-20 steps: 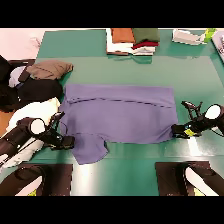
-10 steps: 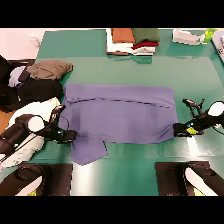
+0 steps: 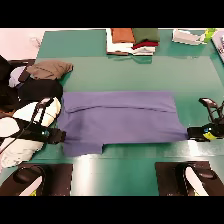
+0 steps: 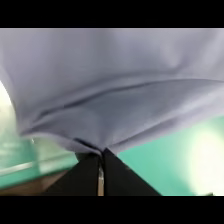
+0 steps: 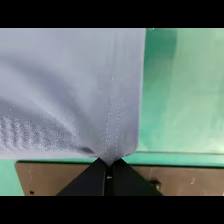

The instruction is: Fold the shirts.

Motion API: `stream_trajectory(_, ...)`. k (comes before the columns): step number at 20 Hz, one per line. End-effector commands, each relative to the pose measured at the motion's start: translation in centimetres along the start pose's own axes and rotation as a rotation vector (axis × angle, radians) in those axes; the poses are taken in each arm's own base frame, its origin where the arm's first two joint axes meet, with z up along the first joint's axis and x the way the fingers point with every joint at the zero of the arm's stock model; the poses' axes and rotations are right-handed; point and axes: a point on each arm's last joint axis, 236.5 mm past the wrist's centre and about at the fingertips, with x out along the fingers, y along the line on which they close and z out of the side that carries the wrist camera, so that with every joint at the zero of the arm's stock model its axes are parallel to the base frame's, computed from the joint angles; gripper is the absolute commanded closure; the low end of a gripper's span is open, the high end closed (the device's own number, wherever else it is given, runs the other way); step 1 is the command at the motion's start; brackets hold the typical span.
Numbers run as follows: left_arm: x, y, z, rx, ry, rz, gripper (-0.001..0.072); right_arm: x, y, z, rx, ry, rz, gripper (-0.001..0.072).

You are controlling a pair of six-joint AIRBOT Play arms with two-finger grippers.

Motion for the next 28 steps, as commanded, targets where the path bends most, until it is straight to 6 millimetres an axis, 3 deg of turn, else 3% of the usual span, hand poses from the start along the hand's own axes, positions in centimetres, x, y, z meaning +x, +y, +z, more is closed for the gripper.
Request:
stream_trajectory(1, -0.6, 1.0, 5.4, 0.041, -0.135, 0.071, 0.0682, -1.7, -0.3, 3.9, -0.008, -0.095, -0.018, 0.0695)
stream_trajectory(5, 0.1, 2.0, 14.6, 0.089, -0.279, 0.172, 0.0682, -1.4, 1.4, 12.2, -0.064, -0.157, -0.012, 0.0696)
stream_trajectory(8, 1.5, 2.3, 20.0, 0.114, -0.299, 0.228, 0.0681, -0.2, 2.3, 17.4, -0.075, -0.14, -0.004, 0.0695)
stream_trajectory(14, 6.0, 2.0, 25.6, 0.126, -0.322, 0.227, 0.0681, 2.1, 4.3, 24.7, -0.054, -0.132, 0.085, 0.0695)
stream_trajectory(17, 7.5, 2.2, 26.2, 0.096, -0.327, 0.221, 0.0681, 3.0, 4.6, 26.6, -0.051, -0.124, 0.097, 0.0693)
stream_trajectory(20, 7.4, 2.2, 26.1, 0.095, -0.322, 0.223, 0.0679, 3.2, 5.7, 27.4, -0.05, -0.123, 0.168, 0.0685)
stream_trajectory(21, 7.2, 2.2, 26.0, 0.094, -0.312, 0.226, 0.0604, 2.9, 6.2, 27.7, -0.054, -0.137, 0.21, 0.0568)
stream_trajectory(22, 6.6, 2.1, 26.0, 0.091, -0.303, 0.229, 0.037, 2.2, 6.4, 28.2, -0.047, -0.155, 0.245, 0.0369)
stream_trajectory(23, 5.9, 1.9, 26.2, 0.089, -0.299, 0.232, 0.032, 1.5, 6.1, 28.4, -0.038, -0.164, 0.263, 0.0322)
stream_trajectory(26, 3.2, 1.2, 26.6, 0.089, -0.282, 0.239, 0.0351, 0.2, 3.0, 27.2, -0.005, -0.137, 0.252, 0.0322)
stream_trajectory(27, 2.9, 0.9, 26.4, 0.088, -0.272, 0.238, 0.0352, 0.4, 1.9, 26.3, 0.022, -0.121, 0.252, 0.0294)
stream_trajectory(28, 3.0, 0.5, 26.2, 0.079, -0.262, 0.219, 0.0352, 1.0, 1.0, 25.2, 0.052, -0.101, 0.253, 0.0199)
